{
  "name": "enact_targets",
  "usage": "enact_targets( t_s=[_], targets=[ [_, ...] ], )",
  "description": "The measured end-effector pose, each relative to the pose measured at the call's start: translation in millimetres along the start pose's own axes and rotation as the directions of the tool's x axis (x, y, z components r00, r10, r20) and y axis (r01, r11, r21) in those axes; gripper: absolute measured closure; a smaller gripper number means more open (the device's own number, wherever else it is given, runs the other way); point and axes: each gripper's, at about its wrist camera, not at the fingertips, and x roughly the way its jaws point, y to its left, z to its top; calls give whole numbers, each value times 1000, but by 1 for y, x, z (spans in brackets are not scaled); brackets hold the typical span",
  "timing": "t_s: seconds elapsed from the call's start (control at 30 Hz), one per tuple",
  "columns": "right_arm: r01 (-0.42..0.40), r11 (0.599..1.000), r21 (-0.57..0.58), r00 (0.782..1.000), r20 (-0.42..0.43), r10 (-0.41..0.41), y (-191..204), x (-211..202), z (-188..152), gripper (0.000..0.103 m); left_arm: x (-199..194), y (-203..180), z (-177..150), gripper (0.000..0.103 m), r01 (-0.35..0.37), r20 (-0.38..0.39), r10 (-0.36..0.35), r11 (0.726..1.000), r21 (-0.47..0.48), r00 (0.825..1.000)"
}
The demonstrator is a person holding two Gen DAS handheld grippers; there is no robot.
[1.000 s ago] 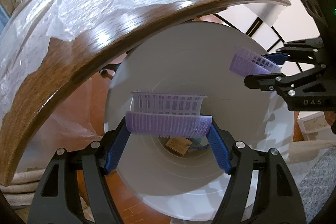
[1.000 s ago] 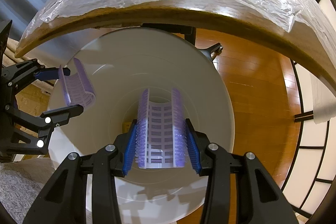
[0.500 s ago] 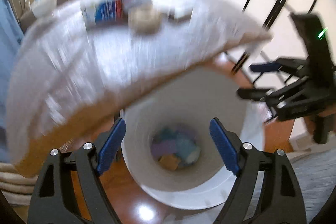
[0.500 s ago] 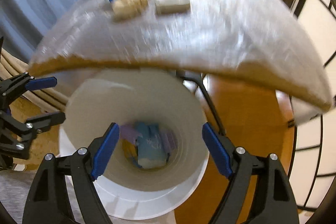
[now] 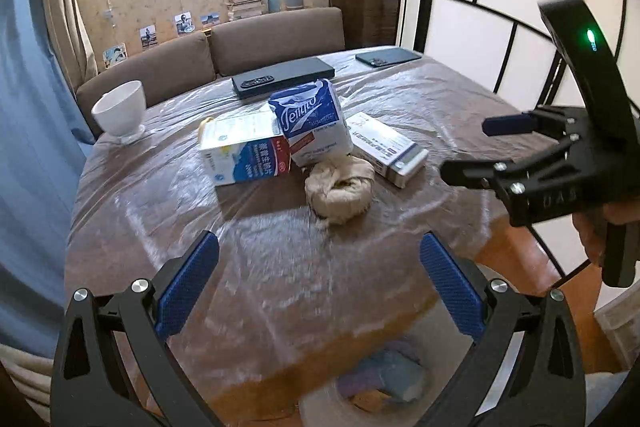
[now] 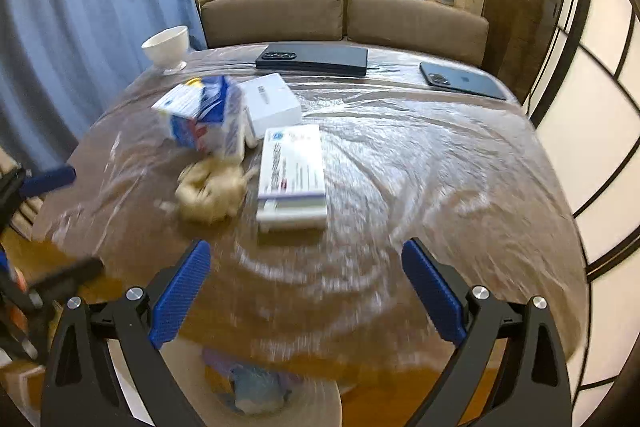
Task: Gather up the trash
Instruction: 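Move both tools back over the table toward the cloth bundle and boxes, then grasp the beige cloth bundle with the left tool while the right tool grasps the white medicine box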
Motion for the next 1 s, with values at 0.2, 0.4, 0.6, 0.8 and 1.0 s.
enact_targets(
  t_s=[0.2, 0.4, 0.6, 0.8, 1.0],
  targets=[
    [5, 1000, -29, 999, -40, -6, 2, 38, 22, 15, 29, -3, 12, 2, 2, -28, -2, 1000, 6, 1000],
    [-19, 999, -48, 998, -63, 16, 3, 57, 32, 16, 47, -6, 18, 2, -5, -44, 6, 1000, 16, 999],
    [-33, 997, -75, 996, -86, 27, 7, 72, 38, 26, 61, -5, 21, 15, 2, -68, -1, 1000, 13, 998],
    [-44, 995, -88, 995, -94, 36, 10, 80, 40, 30, 70, -3, 26, 28, 20, -81, -20, 1000, 1, 996],
    [-28, 992, -125, 997, -76, 19, 12, 79, 40, 52, 73, -6, 26, 36, 27, -83, -25, 999, 19, 996]
  ],
)
